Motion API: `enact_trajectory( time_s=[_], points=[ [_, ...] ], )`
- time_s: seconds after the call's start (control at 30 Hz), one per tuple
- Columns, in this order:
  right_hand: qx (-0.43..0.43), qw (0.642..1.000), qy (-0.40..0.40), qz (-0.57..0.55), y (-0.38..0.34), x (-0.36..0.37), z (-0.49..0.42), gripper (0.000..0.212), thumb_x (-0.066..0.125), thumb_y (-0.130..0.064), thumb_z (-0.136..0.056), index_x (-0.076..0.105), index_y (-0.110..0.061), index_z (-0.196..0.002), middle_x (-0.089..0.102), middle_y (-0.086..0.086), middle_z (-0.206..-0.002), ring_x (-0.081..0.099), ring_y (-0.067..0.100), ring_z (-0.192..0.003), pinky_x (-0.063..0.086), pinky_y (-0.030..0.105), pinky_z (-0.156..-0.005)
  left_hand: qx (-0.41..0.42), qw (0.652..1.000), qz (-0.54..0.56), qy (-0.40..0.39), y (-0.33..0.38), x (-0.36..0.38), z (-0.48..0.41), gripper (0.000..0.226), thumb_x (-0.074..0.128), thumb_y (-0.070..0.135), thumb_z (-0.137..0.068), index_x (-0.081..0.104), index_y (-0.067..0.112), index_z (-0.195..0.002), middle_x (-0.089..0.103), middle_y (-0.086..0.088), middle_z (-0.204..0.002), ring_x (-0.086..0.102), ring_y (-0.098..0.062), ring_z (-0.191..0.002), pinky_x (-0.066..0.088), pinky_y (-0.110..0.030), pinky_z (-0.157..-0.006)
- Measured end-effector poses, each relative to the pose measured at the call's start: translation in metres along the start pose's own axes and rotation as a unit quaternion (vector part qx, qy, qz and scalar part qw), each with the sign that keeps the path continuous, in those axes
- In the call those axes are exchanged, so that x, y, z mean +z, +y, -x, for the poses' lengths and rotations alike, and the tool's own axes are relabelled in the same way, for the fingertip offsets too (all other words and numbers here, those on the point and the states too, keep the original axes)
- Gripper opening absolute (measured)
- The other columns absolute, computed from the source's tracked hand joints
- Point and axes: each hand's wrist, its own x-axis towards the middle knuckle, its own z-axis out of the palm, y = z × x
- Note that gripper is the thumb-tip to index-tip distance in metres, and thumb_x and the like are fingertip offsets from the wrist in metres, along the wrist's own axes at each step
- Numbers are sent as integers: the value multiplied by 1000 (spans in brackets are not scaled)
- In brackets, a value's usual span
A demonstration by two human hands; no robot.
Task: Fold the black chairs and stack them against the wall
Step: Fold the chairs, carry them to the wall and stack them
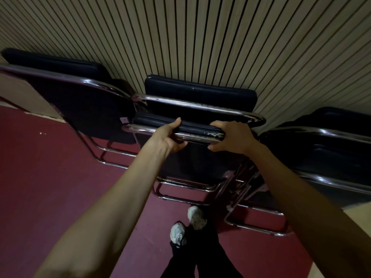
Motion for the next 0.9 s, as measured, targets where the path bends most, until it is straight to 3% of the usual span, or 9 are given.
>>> enact_trajectory(
  time_s=[0.13,0.27,0.4,0.47,0.57,0.63,0.73,0.8,0.9],
  points=[
    [-18,999,46,22,0,10,0,61,70,-56,-68,53,-30,-120,66,-6,-106,63,16,-92,47,27,-71,16,1000,-8,0,-7,-1,0,17,72,25,-85,61,12,-88,67,-4,-90,61,-23,-91,47,-45,-86],
    [-27,998,56,34,-2,12,3,62,70,-55,-67,54,-25,-118,63,-5,-107,61,19,-96,48,31,-75,27,999,-28,-2,-10,-4,12,21,73,28,-84,61,12,-87,66,-4,-87,61,-21,-87,47,-44,-96],
    [17,995,-5,94,-10,9,5,79,66,-57,-74,38,-20,-138,53,4,-126,51,25,-113,41,34,-91,33,999,-6,-31,-9,-19,24,17,62,23,-92,57,9,-85,59,-7,-88,56,-21,-84,43,-41,-100],
    [49,992,-23,116,-17,9,8,87,64,-56,-79,25,-18,-146,44,7,-138,43,28,-124,35,40,-101,49,997,15,-49,-13,-24,34,17,57,22,-96,58,5,-99,56,-10,-93,55,-24,-96,39,-40,-105],
    [62,990,-10,125,-25,15,17,90,64,-46,-83,12,-18,-151,29,8,-151,28,28,-138,21,46,-112,68,996,37,-49,-29,-33,52,46,56,17,-96,42,-6,-134,50,-18,-121,43,-29,-127,36,-43,-109],
    [65,992,-13,111,-28,15,24,91,64,-40,-86,7,-19,-152,18,9,-156,15,27,-144,12,50,-116,73,994,65,-46,-40,-42,65,60,56,15,-96,29,-8,-143,36,-24,-145,35,-32,-138,36,-44,-108],
    [51,996,-4,68,-38,7,37,87,63,-35,-88,7,-20,-153,12,8,-159,7,27,-147,9,51,-117,94,991,91,-34,-59,-62,80,61,54,16,-96,27,-3,-147,30,-21,-152,31,-31,-141,35,-43,-108],
    [12,999,14,34,-56,3,54,79,61,-35,-90,15,-17,-152,19,8,-157,14,26,-145,14,48,-118,112,987,114,-25,-76,-81,96,48,52,18,-96,41,1,-141,42,-16,-141,42,-27,-133,38,-40,-105],
    [-81,996,15,-34,-97,2,92,67,59,-37,-91,31,-13,-147,35,7,-150,29,23,-140,23,41,-116,157,980,123,-7,-111,-112,129,11,51,17,-96,59,13,-91,55,0,-91,55,-12,-79,45,-31,-83]
  ],
)
